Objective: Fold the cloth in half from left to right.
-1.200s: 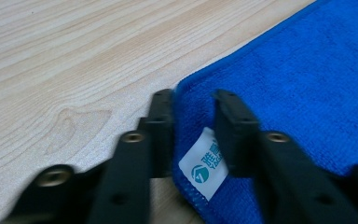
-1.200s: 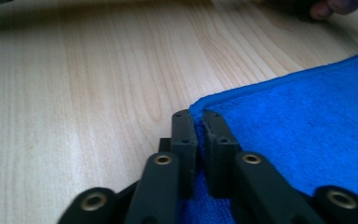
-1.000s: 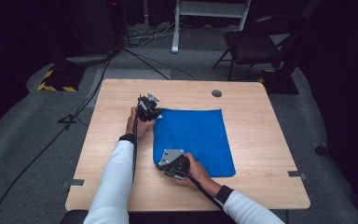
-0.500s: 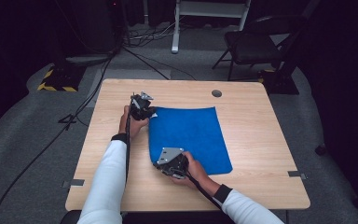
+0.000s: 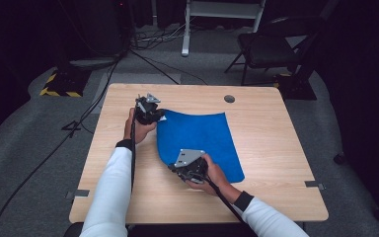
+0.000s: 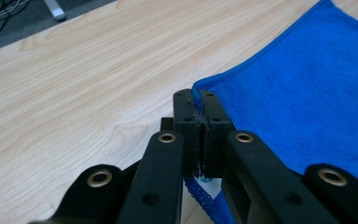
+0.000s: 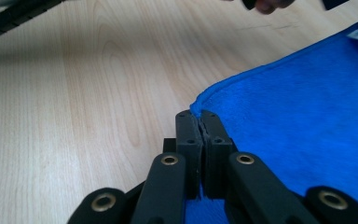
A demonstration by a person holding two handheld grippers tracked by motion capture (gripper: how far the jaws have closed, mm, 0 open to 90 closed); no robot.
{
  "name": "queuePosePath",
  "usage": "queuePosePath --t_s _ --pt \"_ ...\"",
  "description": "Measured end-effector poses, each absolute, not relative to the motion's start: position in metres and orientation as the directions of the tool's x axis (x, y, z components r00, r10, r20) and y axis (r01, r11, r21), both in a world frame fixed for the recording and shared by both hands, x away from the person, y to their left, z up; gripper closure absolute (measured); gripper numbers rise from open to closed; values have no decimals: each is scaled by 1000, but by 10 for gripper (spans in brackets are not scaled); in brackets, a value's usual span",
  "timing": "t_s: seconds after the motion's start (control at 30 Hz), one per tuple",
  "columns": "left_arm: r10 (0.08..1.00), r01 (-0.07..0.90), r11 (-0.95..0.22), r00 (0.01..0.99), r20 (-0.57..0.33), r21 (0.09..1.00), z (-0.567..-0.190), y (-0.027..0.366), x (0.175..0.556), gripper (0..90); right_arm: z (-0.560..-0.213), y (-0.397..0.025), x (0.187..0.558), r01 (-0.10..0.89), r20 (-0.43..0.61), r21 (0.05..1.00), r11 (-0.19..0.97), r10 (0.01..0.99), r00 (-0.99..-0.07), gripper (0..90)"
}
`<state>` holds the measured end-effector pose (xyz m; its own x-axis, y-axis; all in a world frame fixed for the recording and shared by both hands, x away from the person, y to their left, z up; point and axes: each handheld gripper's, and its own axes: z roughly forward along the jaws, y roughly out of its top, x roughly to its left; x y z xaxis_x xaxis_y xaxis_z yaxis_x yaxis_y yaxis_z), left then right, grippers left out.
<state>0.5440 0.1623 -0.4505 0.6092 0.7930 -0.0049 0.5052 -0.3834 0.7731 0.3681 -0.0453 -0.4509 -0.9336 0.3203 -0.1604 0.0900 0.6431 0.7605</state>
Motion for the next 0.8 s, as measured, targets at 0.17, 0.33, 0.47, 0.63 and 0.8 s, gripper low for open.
queuePosePath --t_s 0.17,0.33,0.47,0.63,0.8 --pt "790 492 -363 613 -20 791 -441 159 543 876 -438 -68 371 108 -150 779 617 351 -924 881" --pt "772 466 -370 636 -14 804 -431 137 543 875 -430 -85 370 120 -141 797 591 376 -916 881" --pt "753 446 -392 658 3 805 -425 125 543 875 -428 -96 370 133 -133 805 578 395 -909 881" --pt "730 420 -416 683 21 807 -418 103 544 875 -427 -113 370 151 -134 806 572 424 -895 881" --pt "711 403 -427 703 25 810 -413 85 544 875 -426 -130 371 169 -127 815 555 455 -881 881"
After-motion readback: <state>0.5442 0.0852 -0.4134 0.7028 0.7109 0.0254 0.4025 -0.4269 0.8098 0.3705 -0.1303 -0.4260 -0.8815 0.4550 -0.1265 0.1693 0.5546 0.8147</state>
